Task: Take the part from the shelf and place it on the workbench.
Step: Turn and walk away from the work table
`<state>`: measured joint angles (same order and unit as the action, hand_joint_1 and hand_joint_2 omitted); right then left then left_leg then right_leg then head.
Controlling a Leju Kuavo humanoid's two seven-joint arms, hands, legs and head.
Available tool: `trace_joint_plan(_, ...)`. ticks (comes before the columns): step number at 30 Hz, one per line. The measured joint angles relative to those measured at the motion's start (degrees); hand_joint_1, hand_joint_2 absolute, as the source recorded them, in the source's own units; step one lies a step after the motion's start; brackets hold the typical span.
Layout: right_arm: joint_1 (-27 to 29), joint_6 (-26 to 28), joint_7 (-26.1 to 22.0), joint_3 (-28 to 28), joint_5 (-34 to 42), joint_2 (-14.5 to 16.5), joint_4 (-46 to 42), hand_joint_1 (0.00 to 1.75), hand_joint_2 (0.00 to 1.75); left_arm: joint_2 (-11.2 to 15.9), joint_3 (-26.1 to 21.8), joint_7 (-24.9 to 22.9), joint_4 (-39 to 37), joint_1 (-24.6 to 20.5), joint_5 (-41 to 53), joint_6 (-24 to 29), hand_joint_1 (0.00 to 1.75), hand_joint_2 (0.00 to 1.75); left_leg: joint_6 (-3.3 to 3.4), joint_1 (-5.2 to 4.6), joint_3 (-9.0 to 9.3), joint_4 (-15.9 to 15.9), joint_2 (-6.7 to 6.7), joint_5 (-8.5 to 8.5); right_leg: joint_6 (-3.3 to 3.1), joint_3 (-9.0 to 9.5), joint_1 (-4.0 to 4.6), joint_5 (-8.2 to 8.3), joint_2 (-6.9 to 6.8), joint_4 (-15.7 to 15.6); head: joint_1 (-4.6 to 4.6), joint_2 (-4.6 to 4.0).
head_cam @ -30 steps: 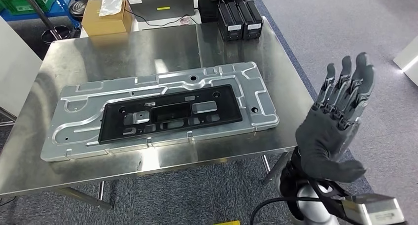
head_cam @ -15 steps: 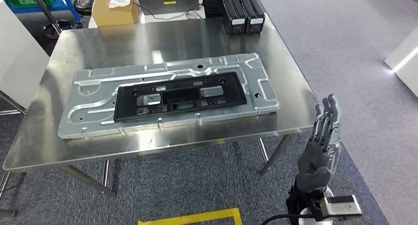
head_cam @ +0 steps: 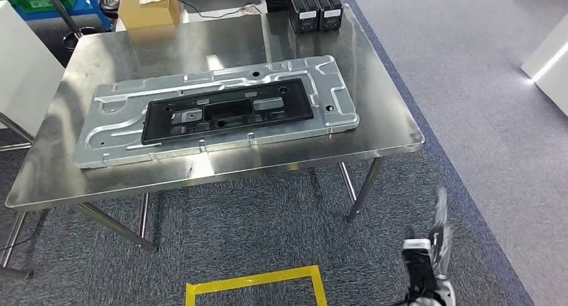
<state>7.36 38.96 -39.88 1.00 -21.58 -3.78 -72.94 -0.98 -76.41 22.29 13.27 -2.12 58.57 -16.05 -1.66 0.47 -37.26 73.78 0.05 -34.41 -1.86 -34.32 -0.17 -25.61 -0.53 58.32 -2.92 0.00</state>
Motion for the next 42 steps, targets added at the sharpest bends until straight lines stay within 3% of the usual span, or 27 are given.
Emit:
trace_joint_plan(1,-0.5,0.4,0.0,1.8,-3.6,0.3,5.2,0.00,0.00,0.0,0.0,0.3,0.0,0.0,0.1,0.0,0.00,0.00,0.31,-0.16,1.84,-1.3,-0.01,1.72,0.03,-0.80,0.13,0.50,-0.08,0.2,0.00,0.00)
trace_joint_plan(3,-1.8,0.7,0.0,5.7,-12.2,1.2,14.6,0.00,0.00,0.1,0.0,0.9,0.0,0.1,0.2,-0.1,0.00,0.00,1.47,-0.71,7.65,-8.3,-0.02,4.01,0.15,-1.99,0.36,1.43,-0.19,0.5,0.00,0.00)
trace_joint_plan(5,-3.9,0.7,0.4,10.6,-20.7,2.2,24.2,0.00,0.00,0.1,0.0,1.5,0.2,-0.1,0.4,-0.3,0.00,0.00,2.48,-1.27,12.61,-16.0,0.02,3.29,0.58,-2.56,0.35,2.45,-0.30,0.5,0.01,0.00)
trace_joint_plan(6,-4.9,0.4,1.4,13.0,-24.2,2.7,29.2,0.00,0.00,0.1,0.0,1.7,0.2,-0.1,0.6,-0.5,0.00,0.00,2.82,-1.51,13.67,-18.1,0.04,2.77,0.90,-2.67,0.23,3.01,-0.42,0.4,0.01,0.00)
trace_joint_plan(8,-6.3,-2.8,7.0,16.4,-30.5,3.3,38.7,0.00,0.00,0.0,0.0,2.0,0.3,0.1,1.3,-0.8,0.00,0.00,3.23,-1.51,13.51,-19.4,0.12,3.73,1.59,-2.77,-0.02,3.91,-0.53,0.0,0.02,0.00)
trace_joint_plan(9,-6.6,-7.0,12.0,17.1,-33.3,3.5,42.8,0.00,0.00,0.0,0.0,2.2,0.3,0.2,1.8,-1.0,0.00,0.00,3.54,-1.36,13.12,-19.8,0.21,4.58,1.88,-2.99,-0.06,3.11,-0.38,0.3,0.03,0.00)
trace_joint_plan(11,-7.0,-22.3,25.0,17.6,-36.4,3.9,49.4,0.00,0.00,0.0,0.3,2.5,0.3,0.3,3.0,-1.5,0.00,0.00,3.99,-1.01,11.83,-20.2,0.40,6.27,2.41,-4.07,-0.24,-1.91,0.06,4.0,0.09,0.00)
trace_joint_plan(13,-7.1,-43.6,36.8,18.1,-36.4,4.3,53.7,0.00,0.00,0.1,0.8,2.6,0.3,0.3,3.9,-2.1,0.00,0.00,4.07,-0.93,10.09,-20.0,0.42,7.53,3.01,-5.46,-0.65,-7.40,0.29,11.0,0.12,0.00)
trace_joint_plan(14,-7.1,-53.5,40.4,18.4,-36.2,4.5,55.1,0.00,0.00,0.2,1.0,2.6,0.3,0.3,4.2,-2.3,0.00,0.00,3.86,-0.86,9.15,-19.7,0.47,8.10,3.37,-5.68,-0.93,-8.13,0.31,13.9,0.11,0.00)
trace_joint_plan(15,-7.1,-60.9,42.2,18.8,-36.0,4.7,56.1,0.00,0.00,0.3,1.2,2.5,0.3,0.2,4.5,-2.4,0.00,0.00,3.58,-0.74,8.10,-19.3,0.56,8.58,3.77,-5.29,-1.22,-7.45,0.33,15.5,0.10,0.00)
trace_joint_plan(17,-7.4,-66.4,42.1,19.2,-36.1,5.0,57.2,0.00,0.00,0.3,1.5,2.3,0.3,0.1,5.1,-2.7,0.00,0.00,2.87,-0.35,5.83,-17.8,0.89,9.25,4.67,-1.69,-1.93,-4.26,0.34,12.9,0.09,0.00)
trace_joint_plan(19,-8.1,-60.5,39.5,19.4,-36.4,5.4,58.0,0.00,0.00,0.7,1.9,2.3,0.3,-0.2,5.6,-2.9,0.00,0.00,2.09,-0.16,3.76,-15.8,1.16,9.51,5.20,3.92,-2.44,-4.23,0.53,5.9,0.15,0.00)
trace_joint_plan(21,-8.8,-50.8,36.2,19.5,-36.5,6.0,58.7,0.00,0.00,1.0,2.4,2.6,0.3,-0.6,6.0,-3.1,0.00,0.00,1.22,-0.21,2.41,-14.5,1.22,9.93,4.38,6.51,-2.36,-6.20,0.75,1.6,0.17,0.00)
trace_joint_plan(23,-9.4,-44.9,33.5,19.9,-36.1,6.4,59.4,0.00,0.00,1.0,2.7,2.8,0.2,-0.9,6.2,-3.5,0.00,0.00,0.32,0.06,1.73,-14.1,1.22,10.67,2.87,5.90,-2.09,-6.13,0.68,1.0,0.18,0.00)
trace_joint_plan(24,-9.8,-43.7,32.6,20.2,-35.9,6.5,59.7,0.00,0.00,1.0,2.8,2.8,0.2,-0.9,6.3,-3.6,0.00,0.00,0.00,0.27,1.39,-13.8,1.12,10.16,2.26,5.36,-1.99,-5.53,0.64,0.9,0.17,0.00)
trace_joint_plan(25,-10.1,-43.1,32.0,20.4,-35.8,6.7,59.9,0.00,0.00,1.1,2.9,2.8,0.2,-0.9,6.3,-3.7,0.00,0.00,-0.23,0.45,0.89,-12.7,0.98,8.56,1.73,4.74,-1.95,-4.87,0.57,0.9,0.18,0.00)
trace_joint_plan(28,-10.7,-42.5,31.3,20.9,-35.9,6.8,60.4,0.00,0.00,1.1,3.1,2.7,0.1,-1.1,6.2,-3.8,0.00,0.00,-0.34,0.58,-1.18,-3.7,0.52,-0.01,0.89,2.05,-1.41,-2.67,0.75,0.9,0.13,0.00)
trace_joint_plan(29,-10.7,-42.6,31.3,20.9,-36.0,6.8,60.5,0.00,0.00,1.1,3.1,2.8,0.1,-1.2,6.2,-3.8,0.00,0.00,-0.24,0.56,-1.35,-0.7,0.47,-1.37,0.79,1.04,-1.15,-1.93,0.96,0.9,0.11,0.00)
trace_joint_plan(30,-10.7,-42.8,31.5,21.0,-36.3,6.8,60.7,0.00,0.00,1.1,3.1,2.8,0.1,-1.3,6.1,-3.8,0.00,0.00,-0.02,0.48,-0.77,0.8,0.43,-1.18,0.73,0.05,-0.91,-1.21,1.26,1.0,0.12,0.00)
trace_joint_plan(31,-10.7,-43.0,31.8,21.0,-36.5,6.8,60.8,0.00,0.00,1.0,3.1,2.9,0.1,-1.4,6.1,-3.7,0.00,0.00,0.31,0.36,0.65,0.6,0.33,0.18,0.73,-0.85,-0.72,-0.52,1.63,1.1,0.11,0.00)
trace_joint_plan(33,-10.7,-43.6,32.7,21.0,-36.9,6.8,60.9,0.00,0.00,1.0,3.1,3.0,-0.1,-1.6,6.1,-3.6,0.00,0.00,1.47,-0.15,5.98,-5.3,-0.71,3.13,0.86,-2.25,-0.51,0.76,2.41,1.2,0.12,0.00)
trace_joint_plan(35,-10.8,-44.2,33.8,21.0,-37.2,6.8,61.0,0.00,0.00,0.9,3.3,3.0,-0.1,-1.9,6.5,-3.7,0.00,0.00,2.57,-0.69,11.75,-14.0,-2.14,2.79,1.22,-2.99,-0.45,2.03,2.99,1.1,0.13,0.00)
trace_joint_plan(36,-10.7,-44.6,34.3,21.0,-37.3,6.8,61.1,0.00,0.00,0.9,3.5,2.9,-0.1,-2.1,6.8,-3.8,0.00,0.00,2.95,-0.95,13.38,-16.9,-2.56,2.08,1.54,-3.16,-0.57,2.69,3.18,0.9,0.12,0.00)
trace_joint_plan(37,-10.6,-45.0,34.8,21.0,-37.5,6.7,61.1,0.00,0.00,0.9,3.7,2.9,-0.1,-2.2,7.1,-3.8,0.00,0.00,3.15,-1.15,13.96,-18.3,-2.45,1.85,1.94,-3.22,-0.67,3.38,3.38,0.6,0.11,0.00)
trace_joint_plan(39,-10.3,-45.6,35.6,21.1,-37.6,6.5,61.4,0.00,0.00,0.7,4.0,2.9,-0.2,-2.5,7.6,-4.0,0.00,0.00,3.67,-1.05,13.44,-19.3,-1.90,3.34,2.70,-3.51,-0.71,3.93,3.34,0.1,0.12,0.00)
trace_joint_plan(40,-10.3,-45.8,35.9,21.1,-37.5,6.4,61.5,0.00,0.00,0.7,4.2,2.9,-0.2,-2.5,7.8,-4.1,0.00,0.00,4.04,-0.94,12.94,-19.8,-1.55,4.35,2.94,-3.86,-0.63,2.69,2.94,0.7,0.17,0.00)
trace_joint_plan(42,-10.3,-45.9,36.4,21.4,-37.3,6.2,61.7,0.00,0.00,0.5,4.5,2.8,-0.3,-2.4,8.1,-4.3,0.00,0.00,4.46,-0.86,11.46,-20.3,-0.79,6.11,3.23,-5.01,-0.53,-3.12,1.78,5.1,0.21,0.00)
